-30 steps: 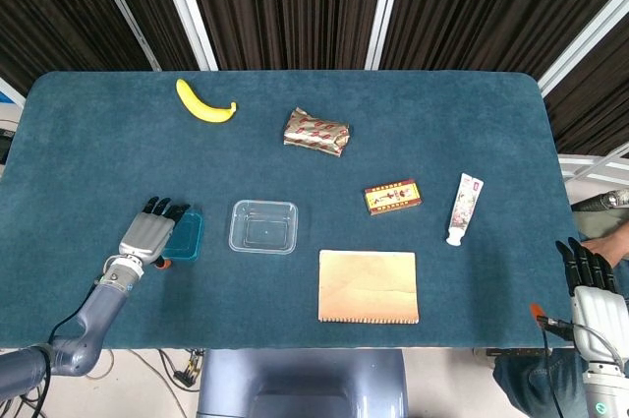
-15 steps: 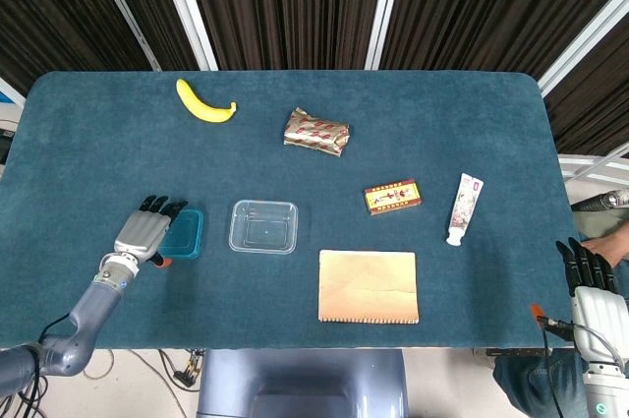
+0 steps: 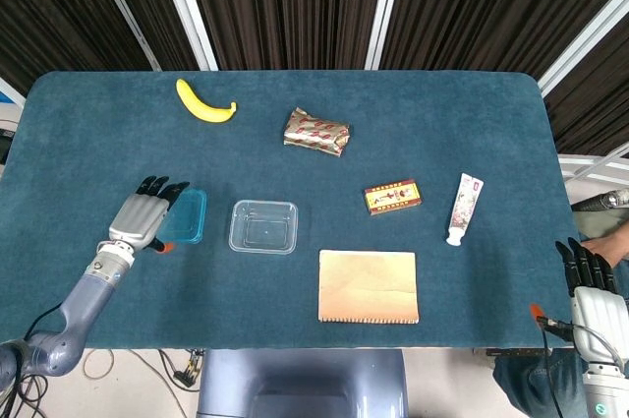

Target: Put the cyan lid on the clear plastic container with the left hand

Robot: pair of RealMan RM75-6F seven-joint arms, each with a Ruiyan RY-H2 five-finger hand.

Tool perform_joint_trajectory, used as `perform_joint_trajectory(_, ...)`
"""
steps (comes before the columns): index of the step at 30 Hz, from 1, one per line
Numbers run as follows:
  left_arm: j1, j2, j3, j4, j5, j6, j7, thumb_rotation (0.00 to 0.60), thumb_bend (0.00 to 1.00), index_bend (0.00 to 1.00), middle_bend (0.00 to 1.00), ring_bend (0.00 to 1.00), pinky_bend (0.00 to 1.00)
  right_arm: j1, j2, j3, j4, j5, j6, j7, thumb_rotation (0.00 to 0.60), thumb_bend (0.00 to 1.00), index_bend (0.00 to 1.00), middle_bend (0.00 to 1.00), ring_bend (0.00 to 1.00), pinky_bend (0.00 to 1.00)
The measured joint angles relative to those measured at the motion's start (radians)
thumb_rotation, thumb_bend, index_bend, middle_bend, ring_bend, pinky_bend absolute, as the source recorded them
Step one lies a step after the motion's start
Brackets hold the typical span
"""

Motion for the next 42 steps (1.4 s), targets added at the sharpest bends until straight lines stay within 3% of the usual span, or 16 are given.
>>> perform_joint_trajectory(4,-0.033,0.037,-0.032,-0.094,-0.046,0.009,0.06,0.6,0.14,0.05,0.24,0.0,0.0,0.001,0.001,0.0,0.0,0.002,-0.002,0.003,0.6,0.27,0.03,0.0,0.0,0.0)
perform_joint_trajectory(9,-0.104,0.062,-0.066,-0.192,-0.177,0.009,0.167,0.6,0.14,0.05,0.23,0.0,0.0,0.001,0.001,0.0,0.0,0.0,-0.002,0.003,0.6,0.27,0.03,0.0,0.0,0.0)
perform_joint_trajectory(17,-0.248,0.026,-0.089,-0.284,-0.413,0.033,0.32,0.6,0.14,0.05,0.23,0.0,0.0,0.0,0.004,-0.001,0.001,-0.003,-0.001,0.007,0.6,0.27,0.03,0.0,0.0,0.0)
perform_joint_trajectory(32,-0.419,-0.174,-0.07,-0.24,-0.633,0.156,0.477,0.6,0.14,0.05,0.23,0.0,0.0,-0.001,0.007,-0.001,0.001,-0.004,0.001,0.015,0.6,0.27,0.03,0.0,0.0,0.0)
perform_joint_trajectory(42,-0.462,-0.23,-0.053,-0.201,-0.673,0.194,0.514,0.6,0.14,0.05,0.23,0.0,0.0,-0.001,0.008,0.0,0.0,-0.002,0.0,0.017,0.6,0.27,0.03,0.0,0.0,0.0)
